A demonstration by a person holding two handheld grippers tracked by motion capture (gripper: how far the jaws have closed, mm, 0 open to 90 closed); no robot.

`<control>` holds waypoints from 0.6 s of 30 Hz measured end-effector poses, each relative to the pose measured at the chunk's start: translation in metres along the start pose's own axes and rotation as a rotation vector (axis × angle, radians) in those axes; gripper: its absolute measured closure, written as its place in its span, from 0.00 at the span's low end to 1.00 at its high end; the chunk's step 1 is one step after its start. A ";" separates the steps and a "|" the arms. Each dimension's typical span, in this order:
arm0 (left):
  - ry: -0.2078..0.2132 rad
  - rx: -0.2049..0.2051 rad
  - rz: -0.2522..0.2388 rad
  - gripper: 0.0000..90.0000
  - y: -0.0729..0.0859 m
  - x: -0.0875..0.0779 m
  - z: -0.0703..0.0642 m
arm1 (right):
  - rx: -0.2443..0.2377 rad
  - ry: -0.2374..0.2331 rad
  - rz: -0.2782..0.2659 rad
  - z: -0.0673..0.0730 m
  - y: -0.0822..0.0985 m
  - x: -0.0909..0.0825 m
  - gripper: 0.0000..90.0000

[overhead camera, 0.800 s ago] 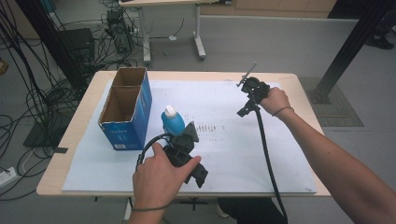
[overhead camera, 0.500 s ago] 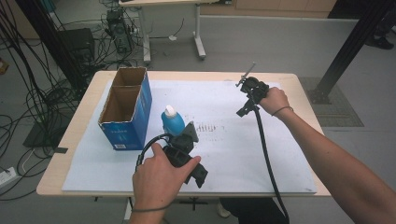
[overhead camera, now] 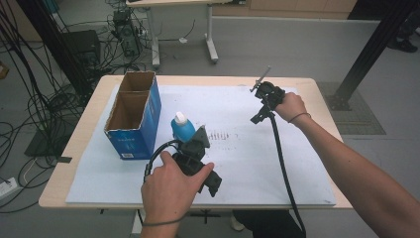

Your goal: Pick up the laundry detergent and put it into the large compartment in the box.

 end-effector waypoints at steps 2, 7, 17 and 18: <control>-0.007 -0.023 0.003 0.05 0.000 -0.002 -0.001 | 0.000 0.001 0.001 0.000 0.000 0.000 0.04; -0.010 -0.055 0.007 0.05 -0.001 -0.006 -0.002 | 0.005 -0.001 -0.004 0.000 0.001 -0.001 0.04; -0.013 -0.152 0.001 0.05 -0.004 -0.024 -0.003 | 0.004 -0.010 -0.024 0.002 0.004 -0.004 0.04; -0.013 -0.152 0.001 0.05 -0.004 -0.024 -0.003 | 0.004 -0.010 -0.024 0.002 0.004 -0.004 0.04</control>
Point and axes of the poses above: each handheld gripper's, and its own axes: x roughly forward along the jaws, y roughly out of its underside, z roughly to its left, the point moved 8 cm from there along x, roughly forward along the jaws, and after that the axes turned 1 degree about -y, right-handed, at the moved point
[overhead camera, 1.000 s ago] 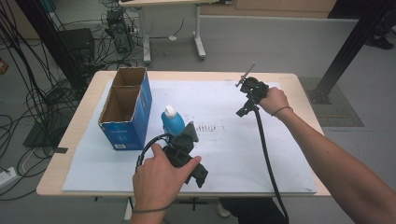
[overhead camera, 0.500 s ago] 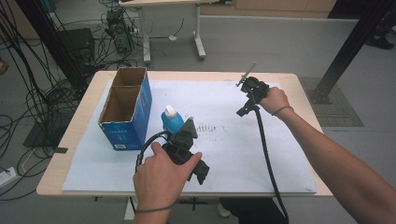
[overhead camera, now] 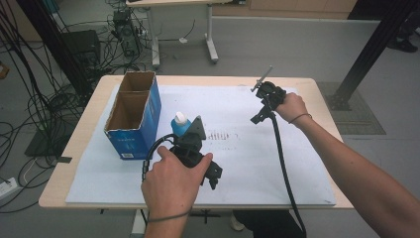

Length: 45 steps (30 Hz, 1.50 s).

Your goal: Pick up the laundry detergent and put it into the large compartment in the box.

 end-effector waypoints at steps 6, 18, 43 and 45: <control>0.012 -0.063 -0.009 0.05 -0.006 -0.009 -0.001 | 0.002 0.002 -0.012 0.000 0.002 -0.004 0.04; -0.018 -0.169 -0.035 0.06 -0.022 -0.041 -0.002 | 0.014 -0.022 -0.036 -0.002 0.007 -0.003 0.04; -0.069 -0.415 -0.026 0.06 -0.063 -0.076 0.005 | 0.042 -0.071 -0.097 -0.012 0.024 -0.006 0.04; -0.067 -0.442 -0.029 0.06 -0.068 -0.081 0.004 | 0.046 -0.078 -0.104 -0.014 0.027 -0.007 0.04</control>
Point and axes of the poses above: each handheld gripper's, and its own axes: x roughly forward along the jaws, y roughly out of its underside, z roughly to its left, the point moved 8 cm from there along x, roughly forward along the jaws, and after that the axes turned 1 degree about -y, right-handed, at the moved point
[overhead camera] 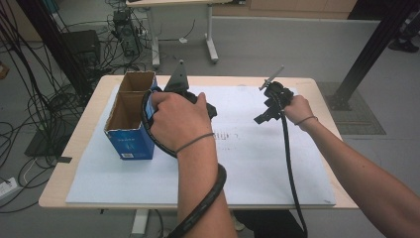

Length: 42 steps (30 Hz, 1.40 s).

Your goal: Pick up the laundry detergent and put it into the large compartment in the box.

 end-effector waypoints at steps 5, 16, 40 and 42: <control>-0.020 -0.024 -0.013 0.06 -0.005 -0.005 -0.007 | 0.008 -0.003 0.006 -0.001 0.001 -0.001 0.04; 0.007 -0.098 -0.007 0.06 -0.022 -0.006 -0.024 | -0.007 0.010 0.014 -0.003 0.004 -0.002 0.04; -0.044 -0.196 -0.042 0.06 -0.046 -0.010 -0.024 | 0.019 -0.037 -0.010 -0.016 0.017 0.001 0.04; -0.039 -0.220 -0.063 0.06 -0.047 -0.010 -0.019 | 0.023 -0.041 -0.011 -0.017 0.017 0.003 0.04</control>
Point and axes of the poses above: each handheld gripper's, and its own axes: x roughly forward along the jaws, y roughly out of its underside, z roughly to its left, the point moved 8 cm from there along x, roughly forward along the jaws, and after that the axes turned 1 degree about -y, right-handed, at the moved point
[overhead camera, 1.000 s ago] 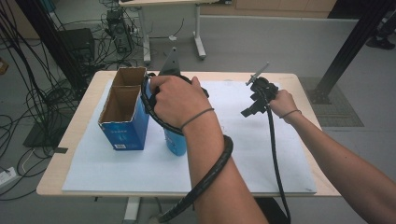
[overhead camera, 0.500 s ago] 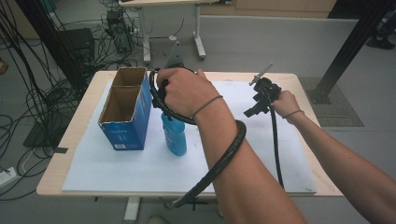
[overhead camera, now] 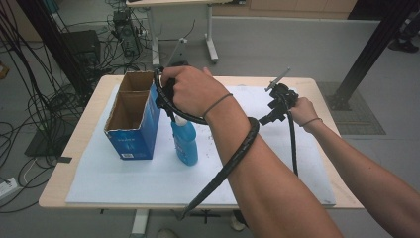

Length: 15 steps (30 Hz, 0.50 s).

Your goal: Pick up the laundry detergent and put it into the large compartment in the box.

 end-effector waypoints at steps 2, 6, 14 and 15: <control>-0.004 -0.018 -0.006 0.06 -0.002 0.001 0.003 | 0.005 -0.002 0.002 -0.001 0.000 0.002 0.04; 0.017 -0.053 0.004 0.06 -0.006 0.006 0.010 | 0.001 -0.007 -0.001 -0.003 0.001 0.004 0.04; 0.021 -0.064 0.009 0.06 -0.012 0.012 0.014 | 0.002 -0.009 0.005 -0.004 0.002 0.005 0.04; 0.022 -0.069 0.002 0.06 -0.013 0.013 0.016 | 0.009 -0.010 0.008 -0.004 0.002 0.005 0.04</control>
Point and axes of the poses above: each handheld gripper's, and its own axes: x roughly forward along the jaws, y roughly out of its underside, z roughly to its left, the point moved 8 cm from there along x, roughly forward along the jaws, and after that the axes turned 1 degree about -y, right-handed, at the moved point
